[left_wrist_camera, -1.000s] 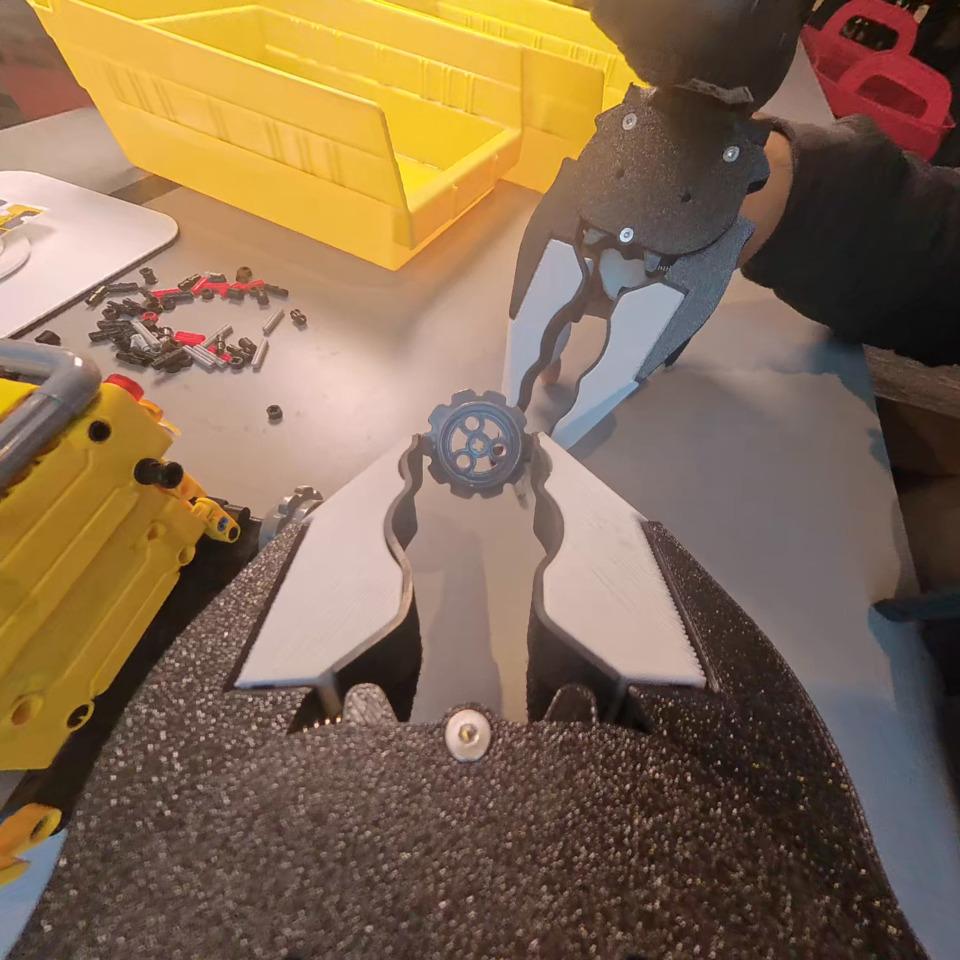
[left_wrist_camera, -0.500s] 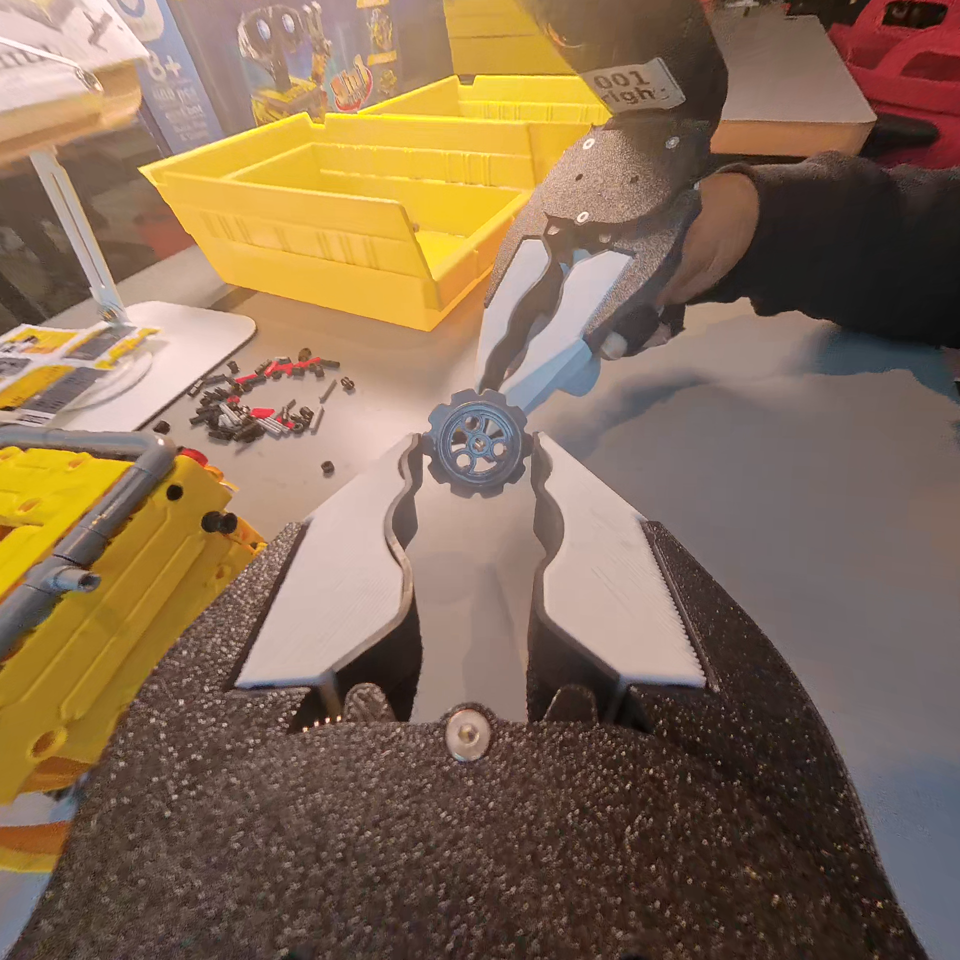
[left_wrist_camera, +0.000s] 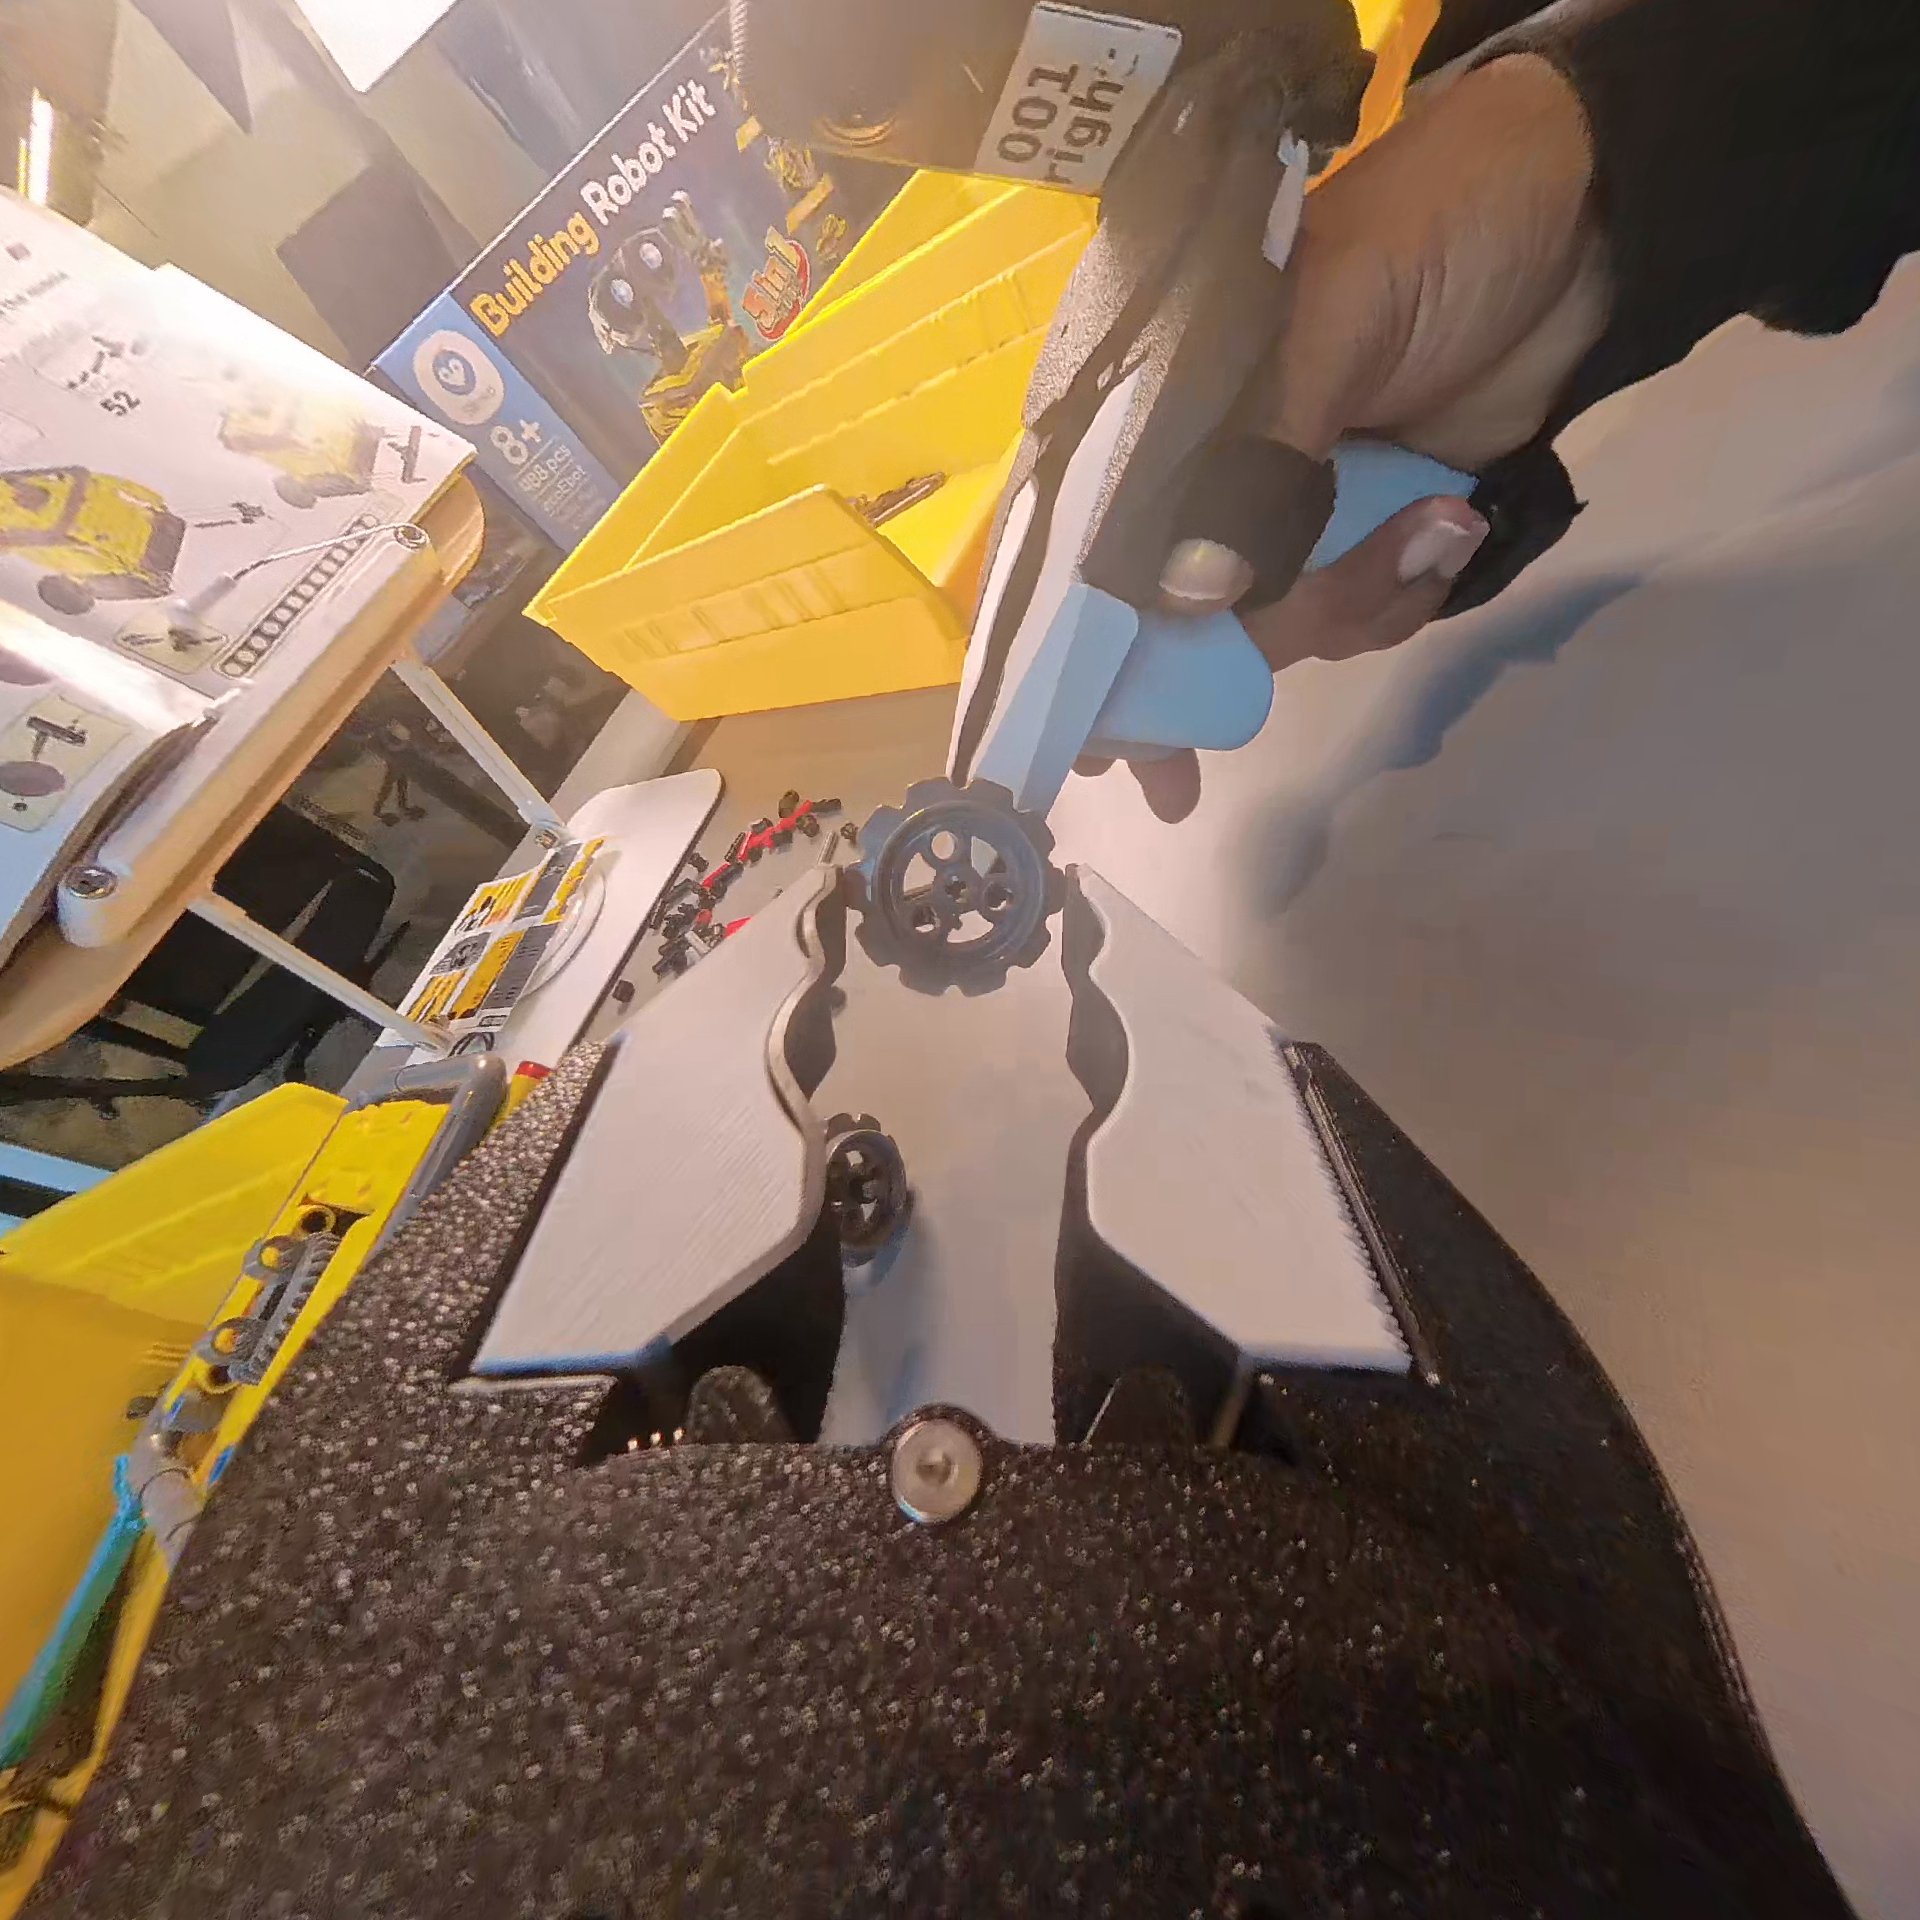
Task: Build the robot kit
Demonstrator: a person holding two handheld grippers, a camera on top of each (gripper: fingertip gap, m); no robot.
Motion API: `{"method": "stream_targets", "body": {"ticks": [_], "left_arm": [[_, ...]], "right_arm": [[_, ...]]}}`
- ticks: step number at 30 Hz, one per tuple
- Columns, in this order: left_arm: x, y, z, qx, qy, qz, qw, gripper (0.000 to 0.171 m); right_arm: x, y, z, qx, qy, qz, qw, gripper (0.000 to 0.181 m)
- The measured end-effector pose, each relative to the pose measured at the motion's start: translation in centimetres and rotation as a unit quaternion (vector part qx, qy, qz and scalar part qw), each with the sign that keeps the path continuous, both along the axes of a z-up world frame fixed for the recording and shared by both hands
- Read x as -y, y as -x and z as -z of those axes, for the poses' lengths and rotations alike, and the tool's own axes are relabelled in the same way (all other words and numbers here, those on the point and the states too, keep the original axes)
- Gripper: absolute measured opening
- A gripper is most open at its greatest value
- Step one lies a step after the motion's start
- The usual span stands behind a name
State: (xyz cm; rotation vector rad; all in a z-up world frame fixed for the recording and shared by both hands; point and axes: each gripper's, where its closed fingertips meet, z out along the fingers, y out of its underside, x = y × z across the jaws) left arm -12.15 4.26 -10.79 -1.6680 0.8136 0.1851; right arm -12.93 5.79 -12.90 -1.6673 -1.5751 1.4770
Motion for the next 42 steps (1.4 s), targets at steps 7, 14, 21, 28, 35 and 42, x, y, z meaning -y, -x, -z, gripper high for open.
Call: {"method": "stream_targets", "body": {"ticks": [7,14,21,28,35,42], "left_arm": [[0.0,0.4,0.6,-0.018,0.014,-0.011,1.000,0.039],[0.0,0.4,0.7,-0.023,0.019,-0.011,0.999,0.039],[0.1,0.3,0.5,-0.024,0.014,-0.009,1.000,0.039],[0.1,0.3,0.8,-0.028,0.018,-0.009,0.999,0.039],[0.1,0.2,0.9,-0.029,0.022,-0.007,0.999,0.039],[0.2,0.2,1.1,-0.039,0.025,-0.006,0.999,0.039]], "right_arm": [[0.5,0.0,0.7,0.016,0.031,-0.013,0.999,0.008],[0.5,0.1,0.7,0.019,0.061,-0.016,0.998,0.008],[0.2,0.0,0.8,0.019,0.085,-0.016,0.996,0.008],[0.4,0.0,0.7,0.019,0.097,-0.024,0.995,0.008],[0.4,-0.1,0.8,0.020,0.101,-0.025,0.994,0.008],[0.5,-0.1,1.1,0.027,0.078,-0.026,0.996,0.008]]}}
